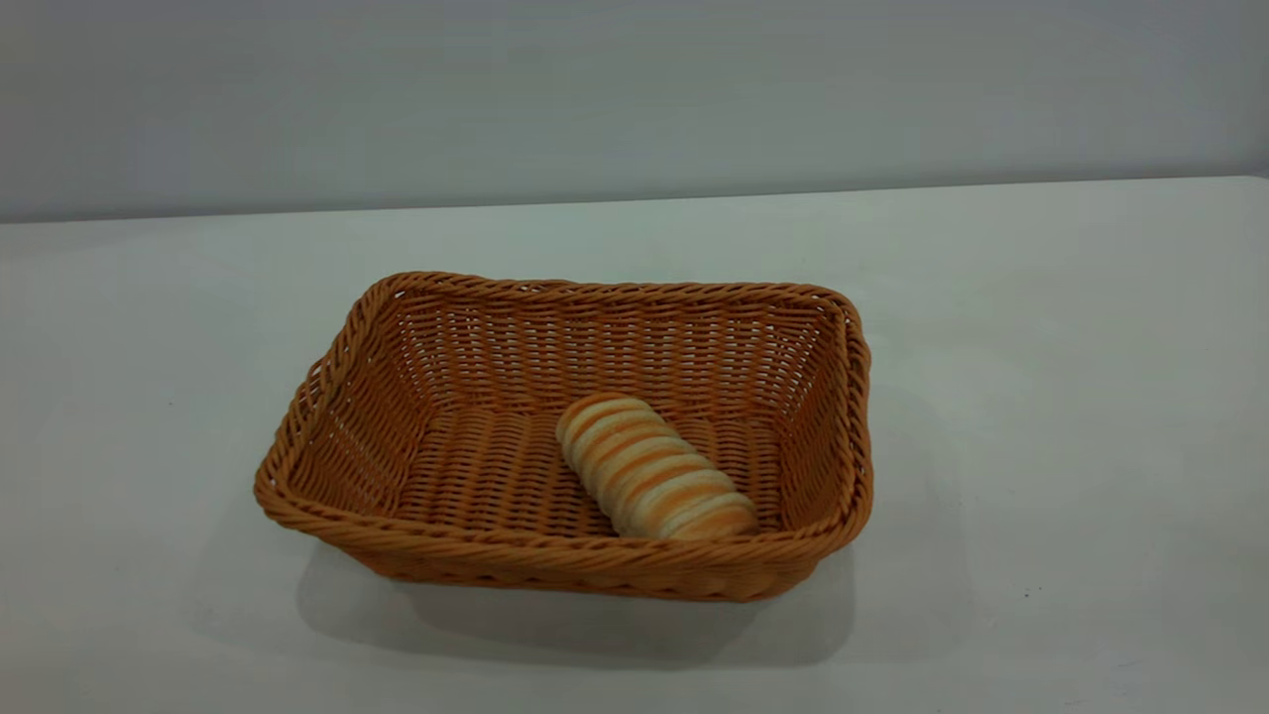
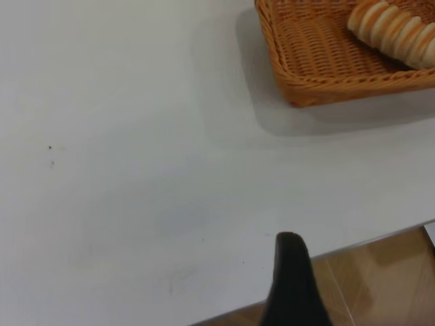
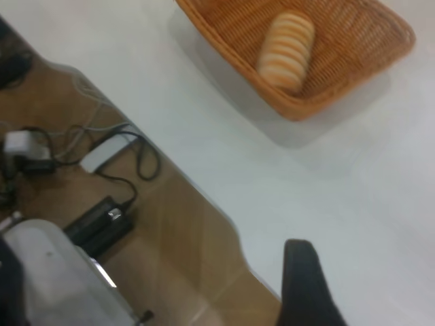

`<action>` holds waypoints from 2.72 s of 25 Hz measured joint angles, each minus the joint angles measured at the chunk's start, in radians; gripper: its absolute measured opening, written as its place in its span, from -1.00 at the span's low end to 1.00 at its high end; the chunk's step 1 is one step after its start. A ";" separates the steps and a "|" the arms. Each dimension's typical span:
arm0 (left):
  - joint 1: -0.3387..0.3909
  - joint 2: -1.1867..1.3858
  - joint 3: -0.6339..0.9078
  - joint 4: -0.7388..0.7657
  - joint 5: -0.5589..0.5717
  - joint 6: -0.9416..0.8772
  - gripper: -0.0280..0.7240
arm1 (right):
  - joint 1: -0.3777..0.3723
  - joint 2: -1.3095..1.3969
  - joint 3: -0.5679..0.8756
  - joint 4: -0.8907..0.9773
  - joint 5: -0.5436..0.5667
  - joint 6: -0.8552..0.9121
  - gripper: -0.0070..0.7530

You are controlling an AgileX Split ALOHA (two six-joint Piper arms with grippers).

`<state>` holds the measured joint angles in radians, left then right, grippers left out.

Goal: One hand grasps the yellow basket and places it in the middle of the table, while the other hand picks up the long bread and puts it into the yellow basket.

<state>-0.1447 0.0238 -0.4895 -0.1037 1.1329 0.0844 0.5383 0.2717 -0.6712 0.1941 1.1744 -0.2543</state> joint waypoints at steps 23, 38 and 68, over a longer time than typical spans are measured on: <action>0.000 0.000 0.001 0.000 0.000 0.000 0.60 | 0.000 -0.203 0.191 -0.138 -0.036 0.090 0.35; 0.000 0.000 0.001 0.000 0.000 0.000 0.59 | 0.000 -0.203 0.191 -0.138 -0.037 0.091 0.35; 0.182 -0.046 0.001 -0.001 0.000 -0.001 0.59 | -0.553 -0.288 0.191 -0.138 -0.037 0.090 0.35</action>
<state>0.0377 -0.0224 -0.4888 -0.1047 1.1329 0.0836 -0.0142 -0.0163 -0.4798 0.0564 1.1370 -0.1641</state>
